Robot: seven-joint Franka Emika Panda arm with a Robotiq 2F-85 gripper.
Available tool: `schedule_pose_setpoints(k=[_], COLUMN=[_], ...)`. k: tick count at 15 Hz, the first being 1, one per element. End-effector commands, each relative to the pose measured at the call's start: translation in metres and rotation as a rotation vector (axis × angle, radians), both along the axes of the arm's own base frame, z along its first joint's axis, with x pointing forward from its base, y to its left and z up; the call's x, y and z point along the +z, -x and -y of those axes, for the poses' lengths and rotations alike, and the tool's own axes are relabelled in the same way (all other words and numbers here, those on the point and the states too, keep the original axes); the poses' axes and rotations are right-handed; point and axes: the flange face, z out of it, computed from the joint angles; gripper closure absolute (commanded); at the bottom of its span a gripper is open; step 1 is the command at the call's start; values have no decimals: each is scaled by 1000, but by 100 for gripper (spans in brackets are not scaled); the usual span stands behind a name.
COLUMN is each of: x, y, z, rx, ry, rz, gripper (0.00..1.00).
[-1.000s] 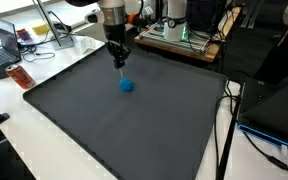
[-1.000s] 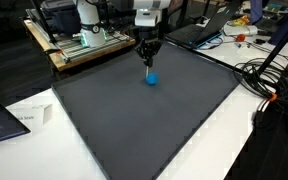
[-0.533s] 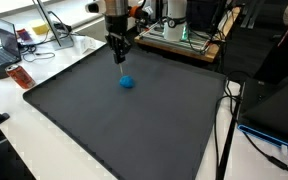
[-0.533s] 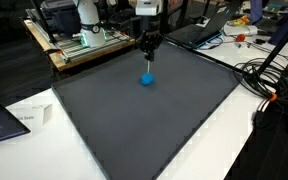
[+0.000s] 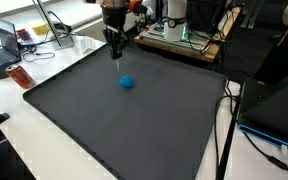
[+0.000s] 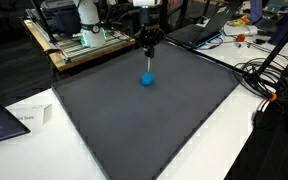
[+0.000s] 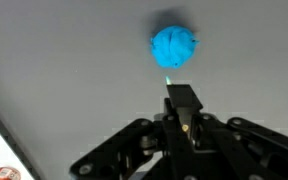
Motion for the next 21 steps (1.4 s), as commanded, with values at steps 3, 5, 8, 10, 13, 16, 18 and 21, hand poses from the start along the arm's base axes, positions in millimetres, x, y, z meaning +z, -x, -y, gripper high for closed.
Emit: schedule_pose_setpoints(k=[3, 5, 8, 10, 13, 16, 18, 21], x=[9, 8, 2, -4, -18, -39, -53, -79], y=[9, 9, 10, 11, 11, 13, 14, 17], z=[41, 61, 90, 107, 131, 149, 159, 166], rx=[-106, -119, -142, -148, -150, -147, -145, -138], ry=[-168, -246, -361, -447, -577, -674, -719, -786], rz=[5, 22, 38, 55, 110, 144, 162, 178], gripper=[97, 97, 97, 97, 97, 97, 97, 97])
